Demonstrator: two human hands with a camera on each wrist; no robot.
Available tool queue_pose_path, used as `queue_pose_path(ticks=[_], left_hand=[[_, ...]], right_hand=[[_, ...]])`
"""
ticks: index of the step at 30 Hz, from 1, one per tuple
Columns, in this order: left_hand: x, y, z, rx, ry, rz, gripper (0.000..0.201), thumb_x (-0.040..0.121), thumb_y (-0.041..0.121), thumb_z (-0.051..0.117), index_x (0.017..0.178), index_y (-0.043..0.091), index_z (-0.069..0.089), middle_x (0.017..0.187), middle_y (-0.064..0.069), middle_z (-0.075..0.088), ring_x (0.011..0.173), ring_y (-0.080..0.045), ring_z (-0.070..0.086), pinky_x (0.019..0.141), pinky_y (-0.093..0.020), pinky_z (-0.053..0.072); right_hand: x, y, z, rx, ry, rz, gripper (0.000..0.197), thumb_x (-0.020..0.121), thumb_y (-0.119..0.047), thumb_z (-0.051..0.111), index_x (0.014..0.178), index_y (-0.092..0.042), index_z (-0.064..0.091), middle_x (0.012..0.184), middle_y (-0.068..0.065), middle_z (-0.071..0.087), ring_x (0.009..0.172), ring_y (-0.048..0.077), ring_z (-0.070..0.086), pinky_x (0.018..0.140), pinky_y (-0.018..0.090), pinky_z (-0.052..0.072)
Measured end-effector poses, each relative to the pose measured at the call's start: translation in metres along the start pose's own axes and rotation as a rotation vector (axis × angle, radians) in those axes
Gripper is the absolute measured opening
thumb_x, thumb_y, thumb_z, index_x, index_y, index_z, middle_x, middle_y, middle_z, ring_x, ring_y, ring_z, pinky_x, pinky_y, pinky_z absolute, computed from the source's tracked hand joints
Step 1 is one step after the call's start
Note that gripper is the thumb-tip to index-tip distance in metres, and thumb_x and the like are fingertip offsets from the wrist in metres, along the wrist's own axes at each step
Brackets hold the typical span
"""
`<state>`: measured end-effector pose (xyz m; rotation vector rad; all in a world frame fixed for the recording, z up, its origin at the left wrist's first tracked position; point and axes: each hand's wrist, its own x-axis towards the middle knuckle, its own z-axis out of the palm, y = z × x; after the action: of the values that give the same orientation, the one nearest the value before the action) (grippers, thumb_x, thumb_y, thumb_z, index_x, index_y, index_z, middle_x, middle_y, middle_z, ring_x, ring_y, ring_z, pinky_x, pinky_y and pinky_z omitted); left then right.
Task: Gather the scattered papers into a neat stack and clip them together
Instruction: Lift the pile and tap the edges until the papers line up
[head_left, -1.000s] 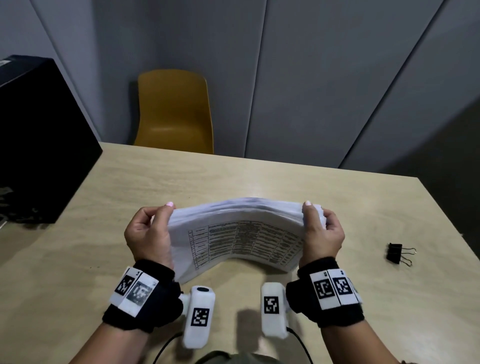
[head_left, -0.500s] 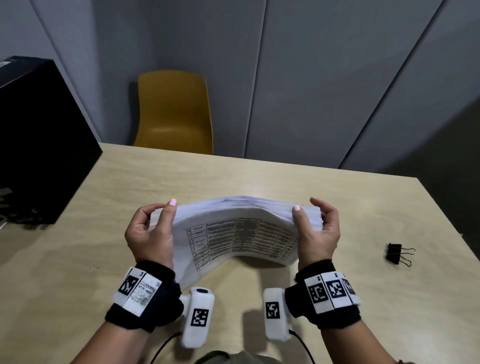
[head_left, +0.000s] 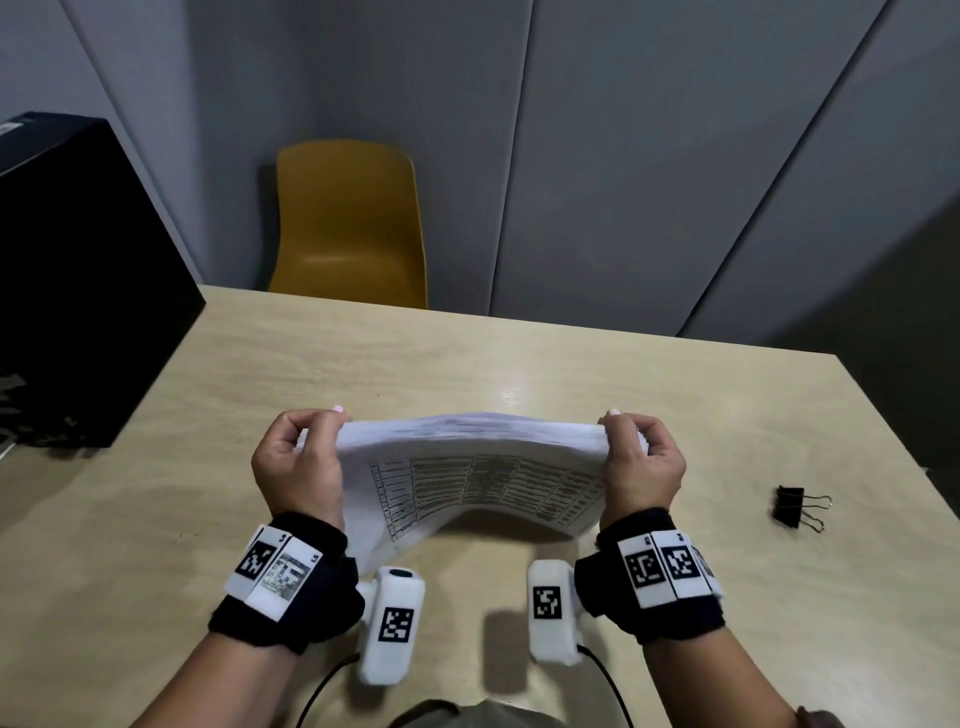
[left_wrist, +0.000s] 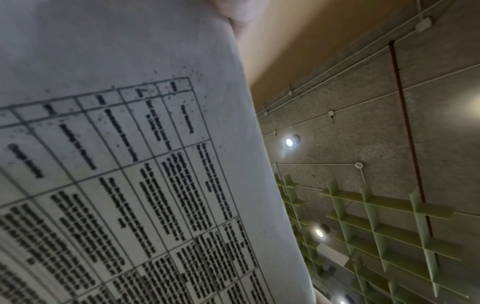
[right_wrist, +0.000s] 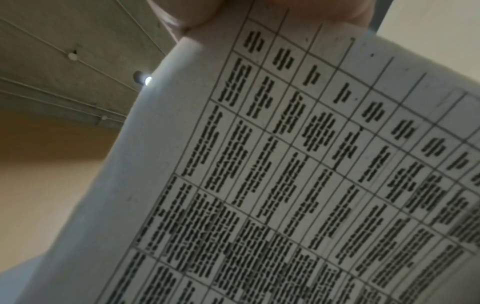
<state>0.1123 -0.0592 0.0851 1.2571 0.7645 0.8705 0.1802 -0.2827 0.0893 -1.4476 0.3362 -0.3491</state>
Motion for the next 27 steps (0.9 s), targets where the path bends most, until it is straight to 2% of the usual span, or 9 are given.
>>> queue_pose_path(ticks=[6,9,12,15,18,20,22,24,27], left_hand=[[0.003,-0.003,0.003,-0.049,-0.008,0.004,0.024,0.071,0.03,0.064,0.05,0.02,0.058,0.046,0.013,0.05,0.063,-0.017,0.047,0.066,-0.031,0.037],[0.004,0.002,0.002,-0.078,-0.068,-0.036,0.02,0.07,0.032,0.058,0.055,0.02,0.064,0.058,0.004,0.057,0.069,-0.022,0.053,0.067,-0.035,0.041],[0.003,0.009,-0.008,-0.156,-0.353,-0.047,0.011,0.076,0.027,0.058,0.083,0.02,0.064,0.077,-0.002,0.064,0.075,-0.019,0.061,0.069,-0.03,0.049],[0.018,-0.007,-0.03,0.029,-0.617,0.045,0.057,0.066,0.002,0.067,0.118,0.014,0.049,0.094,0.009,0.067,0.082,0.002,0.064,0.072,-0.014,0.052],[0.018,-0.021,-0.037,0.194,-0.605,-0.053,0.055,0.064,-0.004,0.073,0.115,-0.001,0.051,0.1,-0.006,0.068,0.071,0.01,0.063,0.065,-0.008,0.05],[0.004,-0.02,-0.03,0.245,-0.559,-0.081,0.01,0.082,-0.007,0.062,0.087,0.001,0.06,0.069,0.004,0.073,0.052,0.007,0.061,0.047,-0.007,0.046],[-0.003,-0.019,-0.025,0.268,-0.525,-0.027,0.013,0.087,-0.004,0.054,0.08,0.003,0.062,0.05,0.016,0.064,0.046,0.01,0.059,0.042,-0.005,0.041],[0.002,-0.013,-0.026,0.229,-0.498,0.036,0.013,0.085,-0.005,0.055,0.096,0.001,0.061,0.059,0.019,0.067,0.054,0.016,0.059,0.05,-0.001,0.042],[0.022,-0.017,-0.039,0.162,-0.573,0.048,0.033,0.071,0.006,0.075,0.102,0.004,0.062,0.091,0.002,0.073,0.071,0.011,0.064,0.066,-0.008,0.05]], right_hand=[[-0.002,0.0,0.003,0.015,-0.028,-0.009,0.008,0.067,-0.027,0.058,0.06,-0.022,0.058,0.065,-0.004,0.058,0.057,-0.001,0.052,0.064,0.026,0.042],[-0.002,-0.002,0.002,0.096,-0.111,-0.022,0.01,0.067,-0.03,0.056,0.071,-0.021,0.061,0.073,0.001,0.065,0.072,0.012,0.058,0.077,0.032,0.044],[0.003,0.001,-0.016,0.013,-0.563,-0.139,0.064,0.06,-0.045,0.067,0.119,-0.029,0.049,0.106,0.004,0.063,0.094,0.008,0.061,0.084,0.024,0.049],[0.011,0.01,-0.038,-0.286,-0.784,-0.246,0.107,0.059,-0.029,0.082,0.141,-0.046,0.015,0.141,-0.009,0.042,0.124,0.003,0.047,0.104,0.018,0.039],[0.021,0.027,-0.04,-0.401,-0.654,-0.255,0.084,0.072,0.004,0.073,0.133,-0.036,0.031,0.125,-0.022,0.048,0.105,-0.01,0.053,0.09,0.002,0.041],[0.025,0.037,-0.032,-0.492,-0.595,-0.272,0.048,0.075,0.004,0.071,0.114,-0.022,0.059,0.104,-0.009,0.066,0.084,-0.018,0.059,0.08,0.012,0.051],[0.023,0.037,-0.026,-0.442,-0.566,-0.202,0.022,0.076,0.003,0.071,0.084,-0.018,0.07,0.077,-0.008,0.073,0.067,-0.015,0.062,0.07,0.023,0.052],[0.02,0.031,-0.025,-0.328,-0.573,-0.152,0.032,0.075,0.008,0.07,0.071,-0.024,0.066,0.059,-0.019,0.07,0.06,-0.01,0.062,0.064,0.019,0.052],[0.02,0.025,-0.033,-0.196,-0.655,-0.186,0.04,0.069,0.016,0.07,0.085,-0.021,0.065,0.071,-0.021,0.072,0.07,-0.01,0.064,0.066,0.008,0.049]])
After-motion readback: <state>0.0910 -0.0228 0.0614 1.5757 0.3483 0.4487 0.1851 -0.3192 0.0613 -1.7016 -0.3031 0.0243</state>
